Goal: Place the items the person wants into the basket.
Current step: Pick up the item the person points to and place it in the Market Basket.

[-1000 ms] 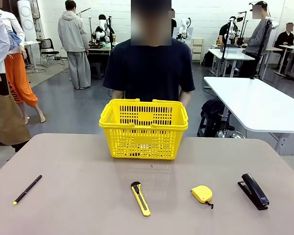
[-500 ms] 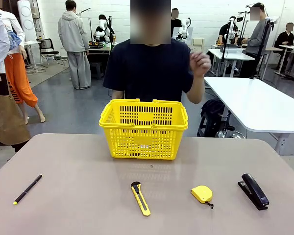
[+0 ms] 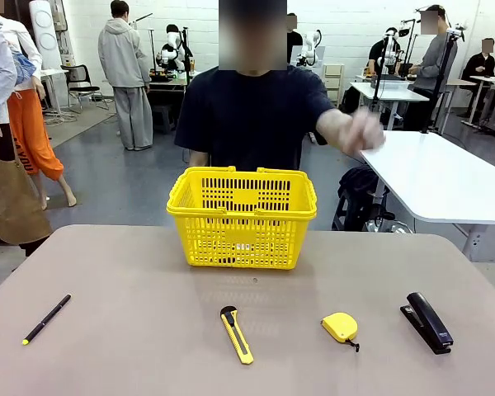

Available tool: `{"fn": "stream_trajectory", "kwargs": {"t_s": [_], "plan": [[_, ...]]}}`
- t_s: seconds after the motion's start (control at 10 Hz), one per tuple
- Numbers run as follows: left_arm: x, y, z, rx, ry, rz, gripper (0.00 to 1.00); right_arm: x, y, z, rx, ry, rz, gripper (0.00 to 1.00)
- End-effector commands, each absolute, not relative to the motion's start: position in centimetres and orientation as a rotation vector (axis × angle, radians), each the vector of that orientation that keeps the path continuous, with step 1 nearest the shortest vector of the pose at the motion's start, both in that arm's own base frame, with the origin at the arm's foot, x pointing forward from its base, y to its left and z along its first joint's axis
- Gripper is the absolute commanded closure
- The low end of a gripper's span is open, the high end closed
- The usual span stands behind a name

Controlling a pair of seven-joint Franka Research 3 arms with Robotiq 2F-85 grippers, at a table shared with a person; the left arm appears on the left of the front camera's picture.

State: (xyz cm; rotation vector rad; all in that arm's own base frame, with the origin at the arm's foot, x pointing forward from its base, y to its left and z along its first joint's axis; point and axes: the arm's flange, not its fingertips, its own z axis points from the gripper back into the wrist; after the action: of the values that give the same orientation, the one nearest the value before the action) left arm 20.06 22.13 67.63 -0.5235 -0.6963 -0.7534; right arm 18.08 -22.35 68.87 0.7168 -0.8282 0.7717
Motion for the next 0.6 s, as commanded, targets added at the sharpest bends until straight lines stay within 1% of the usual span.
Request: {"fn": "stream_trajectory", "kwargs": {"t_s": [0.0, 0.5], "plan": [[19.97, 22.04, 67.71, -0.530, -0.711, -0.771, 0.00, 18.11, -22.30, 69.11, 0.729, -0.849, 0.786, 0.00], [19.97, 22.04, 67.71, -0.530, -0.711, -0.771, 0.00, 18.11, -22.30, 69.11, 0.729, -0.849, 0.786, 0.00]]}}
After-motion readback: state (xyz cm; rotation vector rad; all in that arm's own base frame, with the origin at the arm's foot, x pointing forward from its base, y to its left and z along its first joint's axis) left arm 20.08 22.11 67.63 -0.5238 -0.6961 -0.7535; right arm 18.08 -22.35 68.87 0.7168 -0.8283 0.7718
